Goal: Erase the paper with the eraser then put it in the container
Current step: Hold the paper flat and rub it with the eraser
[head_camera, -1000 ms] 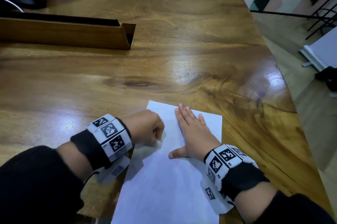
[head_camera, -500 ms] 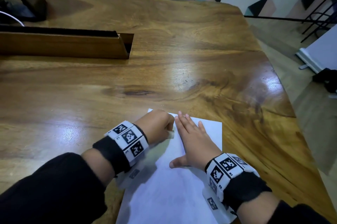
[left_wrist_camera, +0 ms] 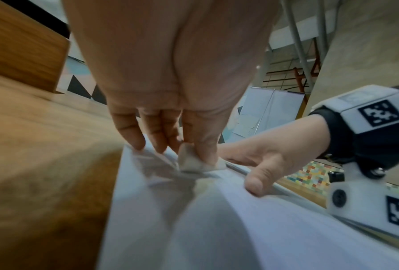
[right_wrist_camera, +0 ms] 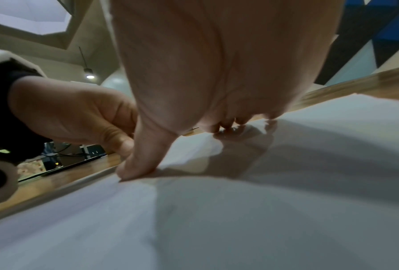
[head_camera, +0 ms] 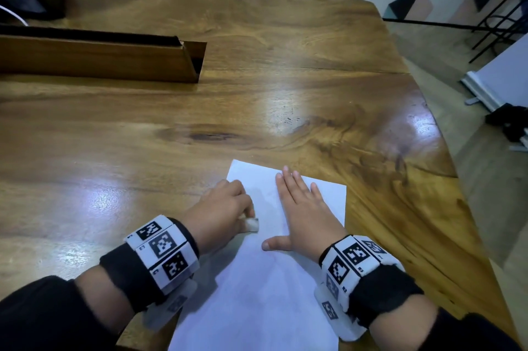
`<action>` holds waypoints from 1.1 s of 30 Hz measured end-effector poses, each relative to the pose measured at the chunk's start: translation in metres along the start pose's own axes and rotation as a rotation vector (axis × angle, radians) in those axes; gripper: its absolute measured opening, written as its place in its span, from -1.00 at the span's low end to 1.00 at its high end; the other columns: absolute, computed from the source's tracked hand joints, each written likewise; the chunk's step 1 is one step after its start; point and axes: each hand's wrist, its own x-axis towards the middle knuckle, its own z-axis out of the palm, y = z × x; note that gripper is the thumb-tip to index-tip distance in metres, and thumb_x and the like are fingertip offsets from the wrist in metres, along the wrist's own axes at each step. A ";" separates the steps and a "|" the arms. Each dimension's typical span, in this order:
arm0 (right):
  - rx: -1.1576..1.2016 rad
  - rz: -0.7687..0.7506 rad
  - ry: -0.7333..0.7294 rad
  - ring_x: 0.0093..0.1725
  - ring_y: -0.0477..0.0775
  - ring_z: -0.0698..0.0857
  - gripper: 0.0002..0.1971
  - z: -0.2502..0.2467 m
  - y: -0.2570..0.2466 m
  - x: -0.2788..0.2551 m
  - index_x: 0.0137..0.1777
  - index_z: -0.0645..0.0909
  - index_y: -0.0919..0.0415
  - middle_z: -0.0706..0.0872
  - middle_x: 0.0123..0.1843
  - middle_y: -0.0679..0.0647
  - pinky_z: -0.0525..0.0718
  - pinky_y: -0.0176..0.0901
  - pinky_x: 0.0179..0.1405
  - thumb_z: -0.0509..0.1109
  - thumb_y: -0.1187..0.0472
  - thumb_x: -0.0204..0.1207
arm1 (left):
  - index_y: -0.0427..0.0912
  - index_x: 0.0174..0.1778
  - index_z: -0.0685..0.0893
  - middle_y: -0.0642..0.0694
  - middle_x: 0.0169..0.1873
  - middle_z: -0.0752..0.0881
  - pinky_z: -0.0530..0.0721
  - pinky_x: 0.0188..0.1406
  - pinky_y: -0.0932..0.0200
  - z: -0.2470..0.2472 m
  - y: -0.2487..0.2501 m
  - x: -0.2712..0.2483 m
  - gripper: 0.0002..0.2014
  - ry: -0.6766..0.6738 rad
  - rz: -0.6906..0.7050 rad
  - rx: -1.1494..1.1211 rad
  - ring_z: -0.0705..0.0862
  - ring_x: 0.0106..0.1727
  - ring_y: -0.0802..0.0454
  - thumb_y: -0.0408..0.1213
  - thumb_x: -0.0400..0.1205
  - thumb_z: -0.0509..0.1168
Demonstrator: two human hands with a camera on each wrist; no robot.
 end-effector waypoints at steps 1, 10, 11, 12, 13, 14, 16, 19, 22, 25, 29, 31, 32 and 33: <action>0.003 0.009 0.004 0.61 -0.05 -0.49 0.29 0.000 0.001 -0.002 0.64 -0.47 0.20 -0.56 0.62 0.02 -0.37 0.00 0.59 0.39 -0.41 0.31 | -0.05 -0.02 0.64 0.09 0.01 0.44 0.27 0.07 0.19 0.001 0.001 -0.002 -0.78 0.022 -0.008 0.004 0.37 0.18 0.05 -0.04 0.50 0.34; 0.016 -0.013 -0.045 0.61 -0.02 -0.49 0.30 0.002 0.000 -0.003 0.64 -0.48 0.16 -0.60 0.57 -0.07 -0.38 0.04 0.59 0.44 -0.36 0.30 | -0.04 -0.08 0.61 0.02 0.13 0.48 0.46 0.27 0.07 0.004 -0.012 -0.013 -0.87 0.027 -0.084 -0.007 0.42 0.23 -0.06 -0.16 0.48 0.36; 0.012 -0.020 -0.042 0.62 -0.01 -0.48 0.29 0.002 -0.002 -0.003 0.64 -0.47 0.15 -0.58 0.58 -0.10 -0.38 0.06 0.59 0.44 -0.36 0.31 | -0.06 -0.08 0.62 -0.01 0.10 0.50 0.48 0.25 0.03 0.001 -0.010 -0.011 -0.85 0.004 -0.091 0.002 0.43 0.21 -0.07 -0.14 0.49 0.36; 0.010 -0.024 -0.039 0.62 -0.01 -0.48 0.29 0.002 -0.003 -0.002 0.64 -0.46 0.14 -0.57 0.60 -0.10 -0.38 0.06 0.59 0.44 -0.36 0.31 | -0.09 -0.07 0.64 -0.07 0.09 0.53 0.50 0.24 -0.01 -0.004 -0.008 -0.006 -0.82 -0.014 -0.096 0.013 0.46 0.19 -0.09 -0.11 0.49 0.36; 0.011 -0.025 -0.038 0.63 -0.01 -0.48 0.28 0.002 -0.003 -0.002 0.65 -0.45 0.13 -0.54 0.63 -0.09 -0.38 0.06 0.58 0.44 -0.36 0.31 | -0.12 -0.04 0.64 -0.12 0.07 0.55 0.52 0.21 -0.01 -0.009 -0.004 0.001 -0.79 -0.021 -0.099 0.015 0.50 0.16 -0.12 -0.11 0.49 0.36; 0.012 -0.024 -0.038 0.63 -0.02 -0.48 0.28 0.002 -0.003 -0.002 0.65 -0.45 0.13 -0.53 0.64 -0.08 -0.38 0.06 0.58 0.45 -0.36 0.30 | -0.15 -0.02 0.64 -0.17 0.07 0.58 0.54 0.15 0.05 -0.014 0.000 0.010 -0.78 -0.012 -0.107 0.000 0.55 0.13 -0.15 -0.13 0.50 0.35; 0.013 -0.021 -0.036 0.63 -0.02 -0.47 0.29 0.002 -0.003 -0.002 0.65 -0.43 0.12 -0.52 0.65 -0.07 -0.38 0.07 0.59 0.46 -0.36 0.29 | -0.19 0.01 0.61 -0.20 0.05 0.65 0.48 -0.06 0.20 -0.023 0.010 0.031 -0.78 0.020 -0.125 -0.035 0.61 0.06 -0.17 -0.18 0.52 0.34; 0.005 -0.021 -0.039 0.63 -0.01 -0.47 0.29 0.001 -0.003 -0.002 0.65 -0.43 0.13 -0.50 0.66 -0.06 -0.37 0.09 0.58 0.47 -0.36 0.29 | -0.25 -0.01 0.63 -0.24 0.00 0.70 0.39 -0.17 0.23 -0.027 0.018 0.056 -0.78 0.063 -0.120 -0.001 0.64 0.04 -0.19 -0.20 0.52 0.34; -0.003 -0.015 -0.035 0.63 0.00 -0.46 0.30 0.001 -0.003 -0.002 0.65 -0.43 0.13 -0.50 0.66 -0.05 -0.37 0.09 0.58 0.47 -0.36 0.29 | -0.27 -0.16 0.61 -0.24 -0.14 0.65 0.45 -0.15 0.13 -0.024 0.015 0.054 -0.84 0.053 -0.016 0.051 0.63 -0.03 -0.24 -0.21 0.54 0.31; -0.007 -0.016 -0.033 0.63 -0.01 -0.46 0.29 0.001 -0.003 -0.002 0.65 -0.43 0.12 -0.51 0.66 -0.05 -0.37 0.07 0.58 0.46 -0.36 0.29 | -0.13 -0.31 0.58 -0.15 -0.28 0.68 0.56 -0.16 0.09 -0.025 0.011 0.032 -0.92 -0.221 0.061 0.132 0.63 -0.15 -0.14 -0.26 0.48 0.33; -0.019 -0.018 -0.034 0.63 -0.01 -0.47 0.29 0.002 -0.002 -0.002 0.64 -0.46 0.13 -0.52 0.65 -0.05 -0.38 0.07 0.58 0.44 -0.38 0.30 | -0.10 -0.29 0.65 -0.01 -0.39 0.62 0.42 -0.34 0.22 -0.038 0.018 0.042 -0.95 -0.235 0.019 0.106 0.54 -0.27 0.02 -0.24 0.43 0.40; -0.025 -0.014 -0.030 0.63 -0.01 -0.47 0.30 0.003 -0.002 -0.001 0.64 -0.46 0.13 -0.51 0.65 -0.05 -0.36 0.09 0.58 0.44 -0.38 0.30 | -0.19 -0.23 0.65 -0.15 -0.26 0.70 0.39 -0.30 0.22 -0.039 0.022 0.057 -0.93 -0.070 0.000 0.091 0.58 -0.20 -0.07 -0.28 0.45 0.38; -0.026 -0.012 -0.031 0.63 -0.01 -0.47 0.30 0.003 -0.002 -0.001 0.64 -0.47 0.13 -0.51 0.65 -0.05 -0.36 0.09 0.59 0.44 -0.38 0.30 | -0.20 -0.24 0.62 -0.21 -0.21 0.72 0.43 -0.26 0.20 -0.036 0.023 0.060 -0.93 -0.027 -0.004 0.098 0.61 -0.15 -0.14 -0.28 0.46 0.36; -0.028 -0.013 -0.034 0.63 -0.01 -0.47 0.30 0.003 -0.002 -0.001 0.64 -0.46 0.13 -0.51 0.65 -0.05 -0.36 0.09 0.59 0.44 -0.38 0.29 | -0.19 -0.28 0.60 -0.22 -0.19 0.72 0.49 -0.21 0.15 -0.031 0.022 0.057 -0.93 -0.021 -0.003 0.104 0.62 -0.12 -0.18 -0.28 0.47 0.34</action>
